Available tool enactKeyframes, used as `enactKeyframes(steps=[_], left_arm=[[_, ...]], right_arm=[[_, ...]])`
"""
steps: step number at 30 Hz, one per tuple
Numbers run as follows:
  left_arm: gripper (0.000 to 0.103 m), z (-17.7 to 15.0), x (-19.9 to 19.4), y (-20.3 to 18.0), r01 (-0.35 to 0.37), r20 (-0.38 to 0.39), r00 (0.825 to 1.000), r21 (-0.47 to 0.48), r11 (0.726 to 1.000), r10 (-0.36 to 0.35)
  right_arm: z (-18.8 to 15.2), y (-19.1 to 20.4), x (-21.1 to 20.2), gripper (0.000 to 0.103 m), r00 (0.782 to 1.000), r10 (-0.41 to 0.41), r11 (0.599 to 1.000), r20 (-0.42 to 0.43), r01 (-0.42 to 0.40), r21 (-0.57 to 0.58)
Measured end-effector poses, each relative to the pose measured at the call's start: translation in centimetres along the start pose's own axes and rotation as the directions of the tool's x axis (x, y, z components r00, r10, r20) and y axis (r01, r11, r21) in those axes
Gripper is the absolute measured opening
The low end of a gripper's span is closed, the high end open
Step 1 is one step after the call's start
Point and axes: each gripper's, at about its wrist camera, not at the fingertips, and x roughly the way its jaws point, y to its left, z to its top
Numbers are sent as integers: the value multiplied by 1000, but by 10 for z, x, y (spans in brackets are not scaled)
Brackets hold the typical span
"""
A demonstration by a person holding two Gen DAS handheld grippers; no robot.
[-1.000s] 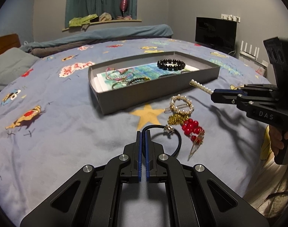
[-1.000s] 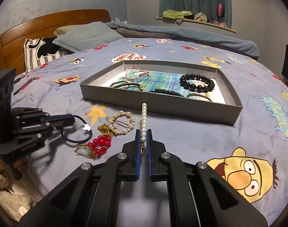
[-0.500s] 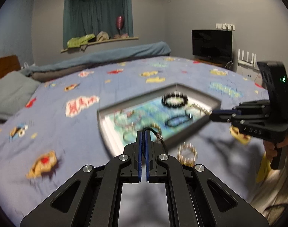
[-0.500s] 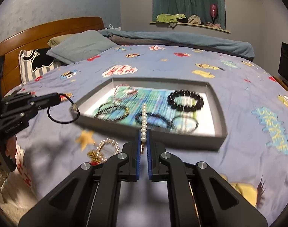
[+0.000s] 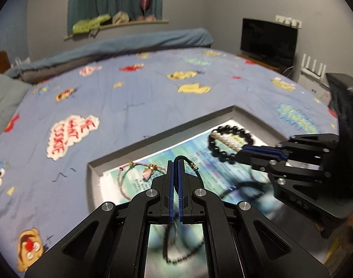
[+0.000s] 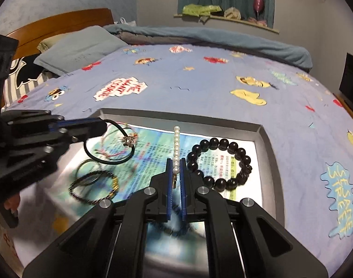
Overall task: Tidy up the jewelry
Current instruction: 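Carry the hair tie and pearl hairpin into the grey tray and open both grippers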
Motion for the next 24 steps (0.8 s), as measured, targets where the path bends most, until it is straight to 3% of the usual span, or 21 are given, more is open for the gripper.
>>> enactKeyframes(steps=[4,11,19,21,23,24], left_arm=[[4,7,32,9,53,-84,995,-67,996,-59],[4,13,55,0,53,-158,986,-45,998,-59],[4,9,69,0,15,-230,973,-28,999,-21],[10,9,69,0,13,-234,972,-22,1000,-18],[27,9,67,-1,5,-222,975,-14,1000,-8],[30,11,67,-2,1,-215,977,-13,1000,-3]], right_arm=[[6,-14,9,6,1000,10,999,-28,-9,43],[8,-41,10,6,997,-58,995,-57,62,73],[3,-51,27,6,992,-39,993,-122,53,108],[4,-51,28,6,991,-43,992,-124,57,113],[4,-51,29,6,991,-42,992,-127,57,115],[4,-51,29,6,991,-45,992,-127,60,115]])
